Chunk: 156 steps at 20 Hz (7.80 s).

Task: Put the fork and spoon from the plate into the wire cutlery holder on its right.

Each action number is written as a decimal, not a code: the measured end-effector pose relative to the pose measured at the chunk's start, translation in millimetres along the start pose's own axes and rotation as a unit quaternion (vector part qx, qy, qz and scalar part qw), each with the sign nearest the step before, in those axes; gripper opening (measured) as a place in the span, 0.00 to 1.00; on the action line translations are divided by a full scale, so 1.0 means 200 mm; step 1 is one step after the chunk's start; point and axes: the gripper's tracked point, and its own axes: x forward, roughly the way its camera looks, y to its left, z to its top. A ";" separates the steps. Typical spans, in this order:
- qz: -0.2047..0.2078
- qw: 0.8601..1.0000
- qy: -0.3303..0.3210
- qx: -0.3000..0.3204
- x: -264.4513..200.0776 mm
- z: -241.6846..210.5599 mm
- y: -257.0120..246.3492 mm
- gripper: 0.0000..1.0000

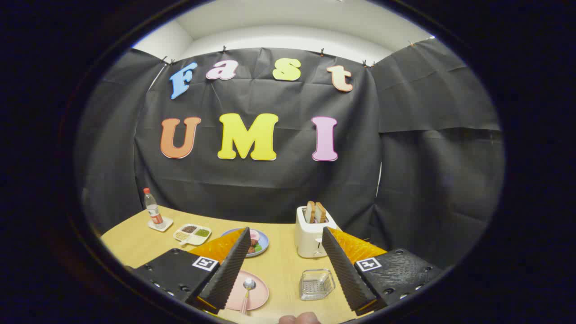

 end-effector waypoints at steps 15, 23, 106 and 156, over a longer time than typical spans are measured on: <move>0.006 1.000 0.016 0.003 -0.07 -0.05 0.10 0.95; 0.017 0.999 0.039 0.001 -0.08 -0.12 0.17 0.95; -0.015 0.763 0.639 0.091 0.37 -0.91 -0.42 0.29; 0.029 0.911 0.412 0.021 0.11 -1.39 0.66 0.03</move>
